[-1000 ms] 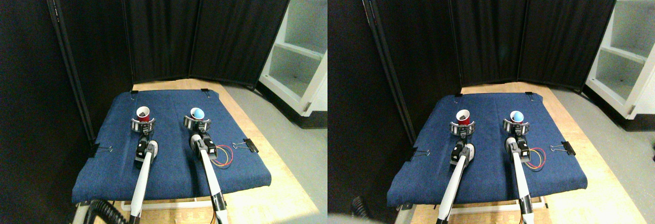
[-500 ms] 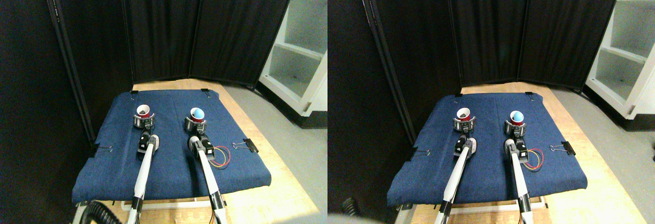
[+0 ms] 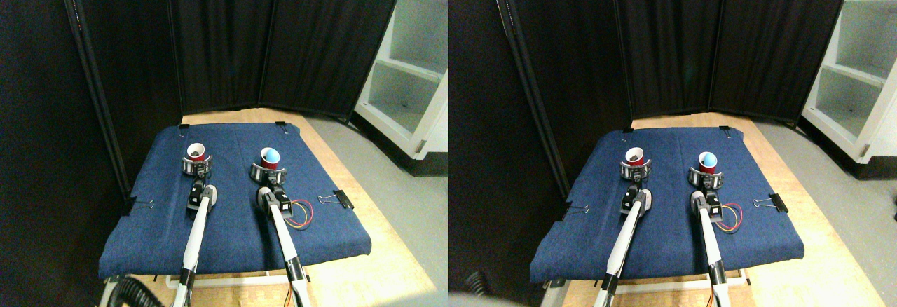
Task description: Pour (bimanual)
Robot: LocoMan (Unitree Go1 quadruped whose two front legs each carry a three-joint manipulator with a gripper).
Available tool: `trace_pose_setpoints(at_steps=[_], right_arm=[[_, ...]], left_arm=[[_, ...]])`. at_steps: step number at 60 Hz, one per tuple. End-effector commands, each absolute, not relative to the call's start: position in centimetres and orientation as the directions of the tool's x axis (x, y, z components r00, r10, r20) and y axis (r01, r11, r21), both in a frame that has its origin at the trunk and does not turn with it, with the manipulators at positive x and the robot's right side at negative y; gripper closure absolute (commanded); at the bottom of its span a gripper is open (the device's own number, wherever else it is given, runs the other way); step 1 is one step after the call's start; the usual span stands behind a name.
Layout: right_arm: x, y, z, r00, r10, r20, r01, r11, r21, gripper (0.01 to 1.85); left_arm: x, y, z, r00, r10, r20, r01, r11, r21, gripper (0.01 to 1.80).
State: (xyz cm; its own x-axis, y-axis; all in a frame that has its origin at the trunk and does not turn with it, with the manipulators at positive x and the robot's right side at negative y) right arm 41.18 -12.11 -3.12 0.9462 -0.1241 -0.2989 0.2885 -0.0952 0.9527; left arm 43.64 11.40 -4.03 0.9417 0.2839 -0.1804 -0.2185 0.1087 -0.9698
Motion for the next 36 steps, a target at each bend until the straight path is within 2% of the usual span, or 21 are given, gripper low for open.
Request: trace_pose_setpoints(at_steps=[1,12,21,26,29,32,33,34,36], right_arm=[[41.7,-12.25,-2.6,0.959,-0.119,-0.256,0.248,-0.079,0.966,0.68],[41.8,-12.78,-1.81,0.965,-0.11,-0.237,0.228,-0.091,0.969,0.63],[41.67,-12.84,-1.69,0.967,-0.115,-0.227,0.218,-0.086,0.972,0.75],[41.68,-12.75,-1.86,0.965,-0.128,-0.231,0.22,-0.093,0.971,0.72],[41.68,-12.72,-1.99,0.962,-0.151,-0.229,0.22,-0.073,0.973,0.85],[41.75,-12.66,-2.09,0.96,-0.162,-0.228,0.221,-0.061,0.973,1.01],[41.75,-12.66,-2.09,0.96,-0.162,-0.228,0.221,-0.061,0.973,1.01],[41.8,-12.64,-2.12,0.959,-0.169,-0.229,0.221,-0.068,0.973,1.15],[41.78,-12.55,-2.11,0.955,-0.188,-0.231,0.223,-0.062,0.973,1.33]], left_arm=[[43.44,11.73,-5.08,0.932,0.294,-0.21,-0.256,0.128,-0.958,0.77],[43.09,11.73,-4.89,0.939,0.275,-0.207,-0.252,0.14,-0.957,0.75],[42.97,11.79,-5.09,0.934,0.288,-0.21,-0.256,0.133,-0.957,0.76],[42.98,11.9,-5.21,0.934,0.29,-0.209,-0.255,0.13,-0.958,0.8],[43.03,11.86,-5.16,0.925,0.321,-0.204,-0.254,0.121,-0.96,0.94],[43.1,11.84,-5.1,0.914,0.353,-0.197,-0.252,0.117,-0.96,1.2],[43.1,11.84,-5.1,0.914,0.353,-0.197,-0.252,0.117,-0.96,1.2],[43.09,11.79,-5.02,0.911,0.364,-0.191,-0.252,0.126,-0.96,1.36],[43.15,11.71,-4.94,0.903,0.39,-0.182,-0.251,0.135,-0.958,1.48]])
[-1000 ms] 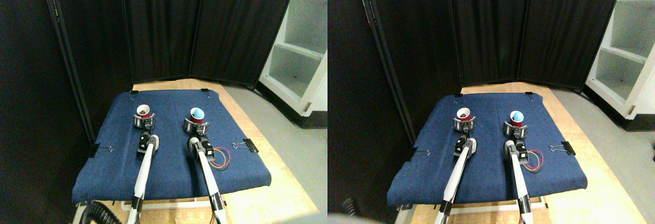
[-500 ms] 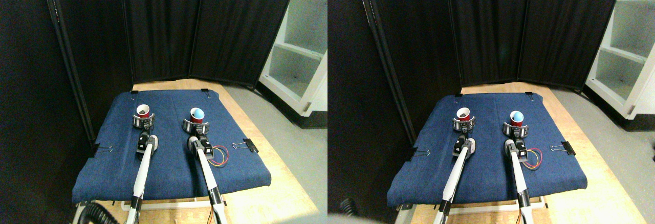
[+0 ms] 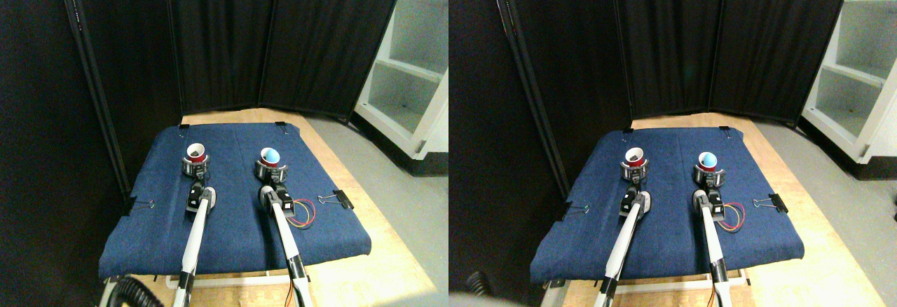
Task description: Pour (bimanual)
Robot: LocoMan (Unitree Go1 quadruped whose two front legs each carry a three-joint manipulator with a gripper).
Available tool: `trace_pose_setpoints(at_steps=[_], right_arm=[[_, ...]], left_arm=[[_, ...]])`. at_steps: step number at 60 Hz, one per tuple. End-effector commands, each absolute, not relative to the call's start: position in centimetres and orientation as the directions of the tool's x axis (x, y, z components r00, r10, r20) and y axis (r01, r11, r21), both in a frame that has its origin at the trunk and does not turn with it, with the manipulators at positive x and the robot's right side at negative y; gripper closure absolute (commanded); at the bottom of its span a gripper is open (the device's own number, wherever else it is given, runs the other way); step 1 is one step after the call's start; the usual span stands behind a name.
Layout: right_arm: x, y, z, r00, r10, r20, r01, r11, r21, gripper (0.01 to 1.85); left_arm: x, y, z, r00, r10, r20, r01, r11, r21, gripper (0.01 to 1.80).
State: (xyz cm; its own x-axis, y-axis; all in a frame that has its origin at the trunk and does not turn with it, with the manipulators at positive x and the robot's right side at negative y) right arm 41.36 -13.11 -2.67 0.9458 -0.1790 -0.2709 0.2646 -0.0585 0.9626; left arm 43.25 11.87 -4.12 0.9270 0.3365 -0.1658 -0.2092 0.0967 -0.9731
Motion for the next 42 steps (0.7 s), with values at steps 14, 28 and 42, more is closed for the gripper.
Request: trace_pose_setpoints(at_steps=[14,28,42], right_arm=[[41.7,-12.0,-1.9,0.95,-0.213,-0.229,0.232,-0.012,0.973,1.5],[41.6,-12.0,-1.8,0.952,-0.197,-0.232,0.237,-0.001,0.972,1.51],[40.9,-12.1,-0.7,0.96,-0.192,-0.204,0.217,0.049,0.975,1.52]], left_arm=[[43.4,11.8,-4.9,0.902,0.392,-0.184,-0.262,0.157,-0.952,1.48],[43.1,11.8,-4.8,0.909,0.384,-0.163,-0.24,0.162,-0.957,1.48],[41.8,10.9,-2.2,0.96,0.248,-0.13,-0.182,0.204,-0.962,1.48]])
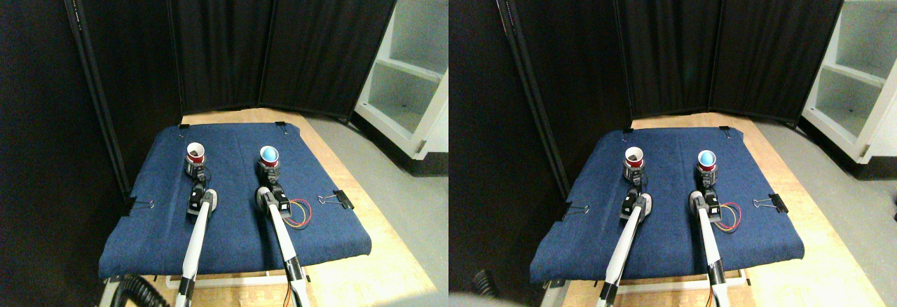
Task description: Pour (bimanual)
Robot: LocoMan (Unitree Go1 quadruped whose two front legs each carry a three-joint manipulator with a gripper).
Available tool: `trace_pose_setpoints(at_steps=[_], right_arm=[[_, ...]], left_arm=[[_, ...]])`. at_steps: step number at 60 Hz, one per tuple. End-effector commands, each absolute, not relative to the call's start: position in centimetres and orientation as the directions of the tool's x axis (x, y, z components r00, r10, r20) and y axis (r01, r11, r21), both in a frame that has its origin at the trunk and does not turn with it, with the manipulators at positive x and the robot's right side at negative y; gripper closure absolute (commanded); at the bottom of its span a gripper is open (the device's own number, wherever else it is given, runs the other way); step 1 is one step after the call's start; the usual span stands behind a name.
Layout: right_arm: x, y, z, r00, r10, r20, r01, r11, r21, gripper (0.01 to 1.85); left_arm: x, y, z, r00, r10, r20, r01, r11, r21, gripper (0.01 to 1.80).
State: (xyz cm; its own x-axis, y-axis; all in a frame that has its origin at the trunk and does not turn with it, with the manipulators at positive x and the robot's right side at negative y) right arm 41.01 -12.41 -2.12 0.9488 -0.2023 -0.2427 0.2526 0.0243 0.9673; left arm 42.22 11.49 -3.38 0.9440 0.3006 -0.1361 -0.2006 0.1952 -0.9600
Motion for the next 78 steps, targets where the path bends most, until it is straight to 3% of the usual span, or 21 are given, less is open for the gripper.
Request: trace_pose_setpoints(at_steps=[1,12,23,43,51,59,78], right_arm=[[40.8,-12.0,-0.5,0.961,-0.191,-0.202,0.216,0.058,0.975,1.53],[40.5,-11.6,1.4,0.98,-0.134,-0.148,0.168,0.151,0.974,1.53],[40.6,-11.3,2.8,0.99,-0.07,-0.12,0.131,0.169,0.977,1.53],[41.2,-10.1,5.1,0.995,-0.017,-0.098,0.099,0.288,0.953,1.53],[41.7,-9.7,6.2,0.997,0.038,-0.07,0.055,0.297,0.953,1.52],[41.7,-8.9,7.0,0.996,0.007,-0.085,0.079,0.286,0.955,1.52],[42.4,-7.4,8.0,0.993,0.06,-0.105,0.084,0.283,0.955,1.53]], left_arm=[[41.6,10.7,-1.8,0.962,0.238,-0.131,-0.182,0.207,-0.961,1.48],[40.4,9.2,0.8,0.982,0.135,-0.136,-0.162,0.21,-0.964,1.48],[39.6,7.8,2.3,0.987,0.071,-0.144,-0.156,0.216,-0.964,1.48],[39.0,6.4,3.8,0.987,0.016,-0.159,-0.159,0.206,-0.966,1.48],[39.0,6.2,4.1,0.986,-0.004,-0.167,-0.163,0.191,-0.968,1.48],[39.1,6.1,4.4,0.986,-0.018,-0.164,-0.157,0.2,-0.967,1.48],[40.5,6.2,5.6,0.985,-0.019,-0.169,-0.16,0.228,-0.96,1.48]])
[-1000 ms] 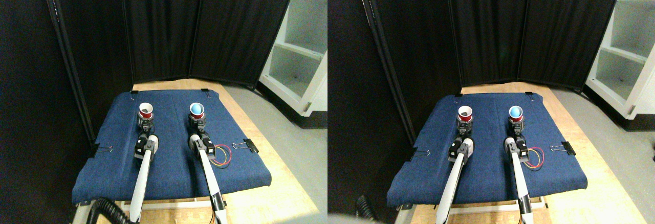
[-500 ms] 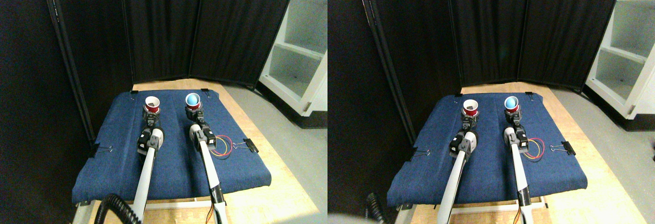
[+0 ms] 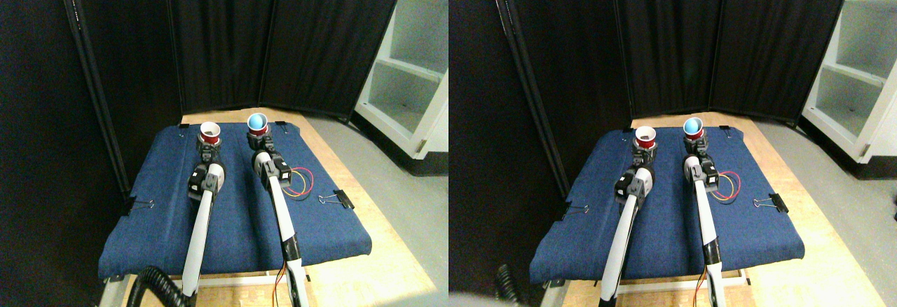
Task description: Pour (bimanual)
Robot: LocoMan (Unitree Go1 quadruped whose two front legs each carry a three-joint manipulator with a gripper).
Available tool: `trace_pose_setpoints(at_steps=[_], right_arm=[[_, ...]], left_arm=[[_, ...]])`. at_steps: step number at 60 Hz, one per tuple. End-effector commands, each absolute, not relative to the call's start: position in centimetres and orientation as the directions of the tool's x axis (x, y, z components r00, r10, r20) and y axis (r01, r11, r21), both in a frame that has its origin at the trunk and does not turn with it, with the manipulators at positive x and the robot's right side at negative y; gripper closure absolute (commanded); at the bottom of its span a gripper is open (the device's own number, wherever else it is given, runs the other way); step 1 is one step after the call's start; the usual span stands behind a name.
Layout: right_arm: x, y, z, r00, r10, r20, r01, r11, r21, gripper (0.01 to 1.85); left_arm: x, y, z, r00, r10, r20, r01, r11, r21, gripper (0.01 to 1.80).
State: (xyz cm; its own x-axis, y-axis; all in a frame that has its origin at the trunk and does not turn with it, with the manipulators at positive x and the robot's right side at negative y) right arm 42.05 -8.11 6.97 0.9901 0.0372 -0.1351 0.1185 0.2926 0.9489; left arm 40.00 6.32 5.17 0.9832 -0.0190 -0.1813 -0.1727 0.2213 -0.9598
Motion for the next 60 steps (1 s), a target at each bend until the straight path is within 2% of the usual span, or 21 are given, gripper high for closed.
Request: trace_pose_setpoints(at_steps=[1,19,33,60], right_arm=[[42.5,-7.3,8.0,0.992,0.065,-0.105,0.082,0.286,0.955,1.52],[42.8,-5.7,9.6,0.988,0.125,-0.085,0.038,0.339,0.94,1.52],[42.8,-4.8,10.9,0.989,0.12,-0.091,0.039,0.378,0.925,1.52],[43.2,-4.3,11.3,0.987,0.135,-0.088,0.013,0.479,0.878,1.52]], left_arm=[[40.7,6.2,5.6,0.985,-0.02,-0.17,-0.161,0.228,-0.96,1.48],[41.8,5.5,6.9,0.983,-0.025,-0.181,-0.168,0.26,-0.951,1.48],[42.1,4.7,8.0,0.981,-0.06,-0.182,-0.16,0.267,-0.95,1.48],[41.7,3.7,7.3,0.981,-0.112,-0.158,-0.113,0.328,-0.938,1.48]])
